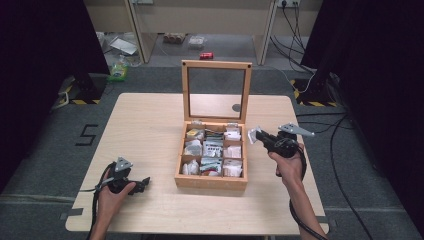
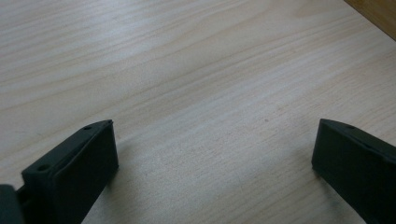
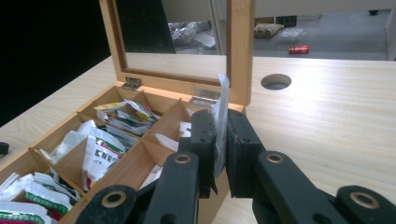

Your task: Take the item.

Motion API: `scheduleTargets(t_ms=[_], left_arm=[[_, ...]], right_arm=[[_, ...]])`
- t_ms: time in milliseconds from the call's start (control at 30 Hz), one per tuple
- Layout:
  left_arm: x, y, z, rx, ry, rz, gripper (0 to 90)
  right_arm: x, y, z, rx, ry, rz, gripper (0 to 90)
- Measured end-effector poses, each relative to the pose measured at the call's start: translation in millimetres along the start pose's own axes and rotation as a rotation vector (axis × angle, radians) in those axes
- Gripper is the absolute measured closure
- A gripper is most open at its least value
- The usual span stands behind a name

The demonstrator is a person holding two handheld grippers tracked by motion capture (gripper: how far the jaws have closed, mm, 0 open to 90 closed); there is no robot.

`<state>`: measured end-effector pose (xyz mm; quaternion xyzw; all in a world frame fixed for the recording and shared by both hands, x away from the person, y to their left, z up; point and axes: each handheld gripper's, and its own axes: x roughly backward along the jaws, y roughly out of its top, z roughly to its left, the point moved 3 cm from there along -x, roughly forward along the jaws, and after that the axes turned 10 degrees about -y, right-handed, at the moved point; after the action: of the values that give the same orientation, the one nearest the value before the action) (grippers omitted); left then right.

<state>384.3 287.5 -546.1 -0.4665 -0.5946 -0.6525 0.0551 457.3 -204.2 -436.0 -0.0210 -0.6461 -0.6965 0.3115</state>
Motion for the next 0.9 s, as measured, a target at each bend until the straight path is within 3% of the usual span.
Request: scheduleTargets(t_ms=[900], left_arm=[[0.0, 0.0, 0.0, 0.000, 0.000, 0.000, 0.0]], right_arm=[[-10.9, -17.9, -20.9, -0.016, -0.068, 0.052, 83.1]])
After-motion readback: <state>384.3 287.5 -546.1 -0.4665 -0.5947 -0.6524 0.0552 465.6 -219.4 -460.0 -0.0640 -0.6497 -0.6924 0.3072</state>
